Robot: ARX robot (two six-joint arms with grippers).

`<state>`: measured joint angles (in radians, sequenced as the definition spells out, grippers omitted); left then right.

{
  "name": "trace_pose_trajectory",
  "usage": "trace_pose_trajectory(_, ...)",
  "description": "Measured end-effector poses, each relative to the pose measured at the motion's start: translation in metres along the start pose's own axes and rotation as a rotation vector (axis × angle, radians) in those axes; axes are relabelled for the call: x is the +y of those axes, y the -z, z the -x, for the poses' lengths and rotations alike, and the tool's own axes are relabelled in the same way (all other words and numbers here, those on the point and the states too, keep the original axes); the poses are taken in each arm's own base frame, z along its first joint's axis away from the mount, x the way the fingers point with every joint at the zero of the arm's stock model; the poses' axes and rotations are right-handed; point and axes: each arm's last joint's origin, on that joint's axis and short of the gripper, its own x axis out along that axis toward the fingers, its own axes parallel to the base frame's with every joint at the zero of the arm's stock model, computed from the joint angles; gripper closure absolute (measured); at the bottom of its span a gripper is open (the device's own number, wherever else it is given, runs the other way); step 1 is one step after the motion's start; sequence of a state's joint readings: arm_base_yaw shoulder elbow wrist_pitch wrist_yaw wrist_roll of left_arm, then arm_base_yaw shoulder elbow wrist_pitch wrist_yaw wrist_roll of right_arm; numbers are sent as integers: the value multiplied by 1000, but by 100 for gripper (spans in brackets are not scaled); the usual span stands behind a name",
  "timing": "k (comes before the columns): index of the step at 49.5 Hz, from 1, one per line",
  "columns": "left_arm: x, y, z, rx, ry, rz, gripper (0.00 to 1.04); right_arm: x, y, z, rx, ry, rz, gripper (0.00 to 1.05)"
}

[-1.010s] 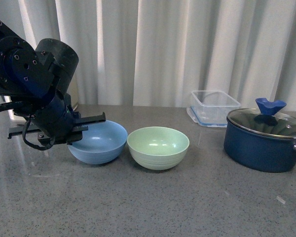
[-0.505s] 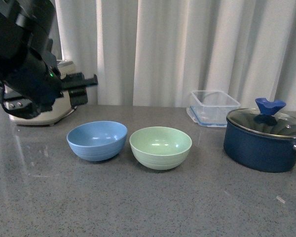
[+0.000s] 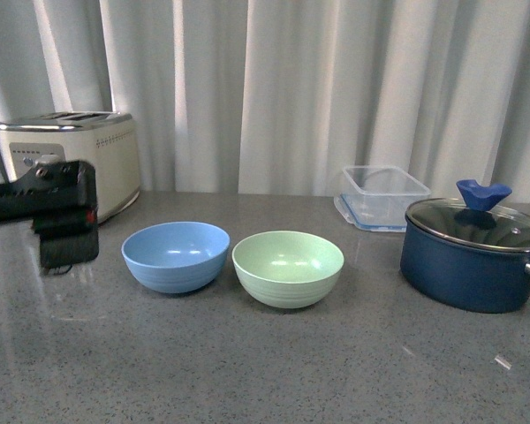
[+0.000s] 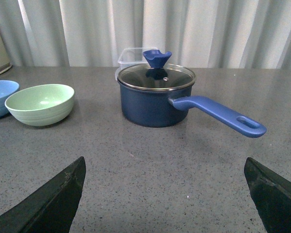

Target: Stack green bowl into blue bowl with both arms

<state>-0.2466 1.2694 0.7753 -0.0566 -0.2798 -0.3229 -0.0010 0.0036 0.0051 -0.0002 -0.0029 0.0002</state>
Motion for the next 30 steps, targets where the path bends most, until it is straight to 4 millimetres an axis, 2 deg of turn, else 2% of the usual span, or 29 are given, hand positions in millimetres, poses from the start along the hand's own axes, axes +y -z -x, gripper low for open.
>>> trace_pose_trajectory(5,3,18,16,13,12,-3,7,0,0,0,0,0,0,10)
trace_pose_trajectory(14,4,20,18,7,8,6,7,0,0,0,0,0,0,10)
trace_pose_trajectory(18,11,32,15,-246,116,-67,23,0,0,0,0,0,0,10)
trace_pose_trajectory(21,24,45,21,-412,138,-112,38,0,0,0,0,0,0,10)
trace_pose_trajectory(27,38,51,34,-515,134,-133,57,0,0,0,0,0,0,10)
trace_pose_trajectory(30,47,61,40,-519,128,-148,73,0,0,0,0,1,0,10)
